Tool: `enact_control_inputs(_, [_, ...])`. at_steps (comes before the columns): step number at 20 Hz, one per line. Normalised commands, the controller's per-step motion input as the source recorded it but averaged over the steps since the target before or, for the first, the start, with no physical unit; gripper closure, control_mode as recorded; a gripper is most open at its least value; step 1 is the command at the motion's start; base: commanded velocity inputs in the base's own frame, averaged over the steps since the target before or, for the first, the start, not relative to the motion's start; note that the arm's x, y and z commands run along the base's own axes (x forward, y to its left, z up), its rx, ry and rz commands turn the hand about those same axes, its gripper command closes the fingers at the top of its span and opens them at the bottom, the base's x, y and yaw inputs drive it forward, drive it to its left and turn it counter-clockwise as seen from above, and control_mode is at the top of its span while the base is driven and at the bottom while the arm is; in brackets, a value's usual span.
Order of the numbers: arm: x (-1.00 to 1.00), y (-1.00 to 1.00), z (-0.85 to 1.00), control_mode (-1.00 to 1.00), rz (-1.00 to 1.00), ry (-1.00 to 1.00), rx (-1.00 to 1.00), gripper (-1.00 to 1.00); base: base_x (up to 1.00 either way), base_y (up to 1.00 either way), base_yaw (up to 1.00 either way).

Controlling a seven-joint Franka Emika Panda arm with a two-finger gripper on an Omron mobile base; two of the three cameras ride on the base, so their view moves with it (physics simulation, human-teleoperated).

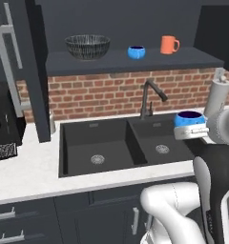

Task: Gather all objects into one cabinet and sort the glasses and bowls to opposite sides.

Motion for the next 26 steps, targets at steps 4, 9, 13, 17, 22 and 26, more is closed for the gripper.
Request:
enact_control_inputs(4, [0.00,0.00,0.00,1.00,0.00,0.00,0.00,1.00,0.41,-0.32,0.00])
enact_control_inputs(9, [0.00,0.00,0.00,1.00,0.00,0.00,0.00,1.00,0.43,-0.55,0.00])
enact_control_inputs(13, [0.00,0.00,0.00,1.00,0.00,0.00,0.00,1.00,0.78,-0.51,0.00])
enact_control_inputs(17, [0.00,0.00,0.00,1.00,0.00,0.00,0.00,1.00,1.00,-0.05,0.00])
enact_control_inputs(22, [0.00,0.00,0.00,1.00,0.00,0.00,0.00,1.00,0.99,0.11,0.00])
enact_control_inputs(26, [0.00,0.00,0.00,1.00,0.00,0.00,0.00,1.00,0.72,0.09,0.00])
